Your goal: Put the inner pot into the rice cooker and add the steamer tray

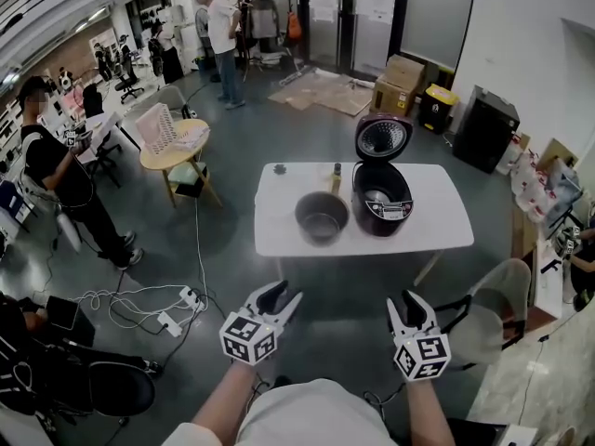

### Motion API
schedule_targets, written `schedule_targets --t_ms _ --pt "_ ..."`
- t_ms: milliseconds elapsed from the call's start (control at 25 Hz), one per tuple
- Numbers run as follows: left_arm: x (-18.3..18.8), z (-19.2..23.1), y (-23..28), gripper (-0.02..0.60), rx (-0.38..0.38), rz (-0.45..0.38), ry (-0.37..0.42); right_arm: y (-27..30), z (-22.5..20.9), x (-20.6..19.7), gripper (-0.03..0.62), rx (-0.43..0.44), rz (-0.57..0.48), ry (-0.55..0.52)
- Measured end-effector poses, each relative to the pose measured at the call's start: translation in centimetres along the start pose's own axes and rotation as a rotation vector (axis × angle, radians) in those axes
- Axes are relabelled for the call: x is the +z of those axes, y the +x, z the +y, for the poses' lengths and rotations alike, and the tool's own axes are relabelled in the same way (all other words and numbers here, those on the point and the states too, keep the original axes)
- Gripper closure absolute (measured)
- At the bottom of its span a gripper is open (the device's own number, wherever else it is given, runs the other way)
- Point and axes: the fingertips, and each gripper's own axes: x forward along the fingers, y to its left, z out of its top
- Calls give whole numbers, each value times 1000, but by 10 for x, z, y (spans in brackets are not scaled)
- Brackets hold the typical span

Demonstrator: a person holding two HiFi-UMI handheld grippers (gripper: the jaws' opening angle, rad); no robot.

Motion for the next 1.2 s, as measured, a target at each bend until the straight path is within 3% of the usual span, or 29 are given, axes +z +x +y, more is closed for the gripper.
schedule_targets --t_ms 760,1200 --pt "-25 -28 24 371 37 29 -38 -6 -46 -23 416 41 36 32" --pt "-11 6 61 370 25 32 -42 41 -67 -25 416 25 65 43"
